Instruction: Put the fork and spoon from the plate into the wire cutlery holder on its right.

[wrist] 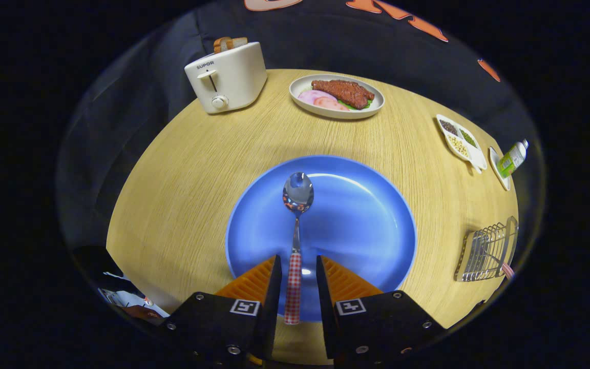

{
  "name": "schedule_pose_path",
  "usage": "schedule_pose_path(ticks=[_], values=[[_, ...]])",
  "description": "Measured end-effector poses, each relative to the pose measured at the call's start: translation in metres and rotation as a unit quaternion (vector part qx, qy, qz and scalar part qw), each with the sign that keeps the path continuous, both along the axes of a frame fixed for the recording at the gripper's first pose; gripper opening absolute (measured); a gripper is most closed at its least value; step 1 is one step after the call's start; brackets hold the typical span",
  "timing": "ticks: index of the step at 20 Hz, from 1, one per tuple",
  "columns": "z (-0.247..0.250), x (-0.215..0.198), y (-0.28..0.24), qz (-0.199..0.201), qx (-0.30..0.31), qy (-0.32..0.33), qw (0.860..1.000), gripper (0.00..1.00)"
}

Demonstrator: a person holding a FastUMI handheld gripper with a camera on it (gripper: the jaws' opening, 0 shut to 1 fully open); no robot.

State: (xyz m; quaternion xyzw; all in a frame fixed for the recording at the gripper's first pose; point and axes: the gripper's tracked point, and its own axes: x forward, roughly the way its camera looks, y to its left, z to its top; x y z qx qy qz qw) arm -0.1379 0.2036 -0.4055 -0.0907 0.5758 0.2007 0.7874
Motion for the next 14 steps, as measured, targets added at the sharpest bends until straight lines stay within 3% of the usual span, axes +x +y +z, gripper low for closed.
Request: schedule_pose_path(ticks=[8,14], values=[[-0.004,-0.004,-0.007,-0.027,-0.007,0.045,0.999,0.12],[0.039,0.005,-0.035,-0.071,0.026,0.043,0.996,0.09]])
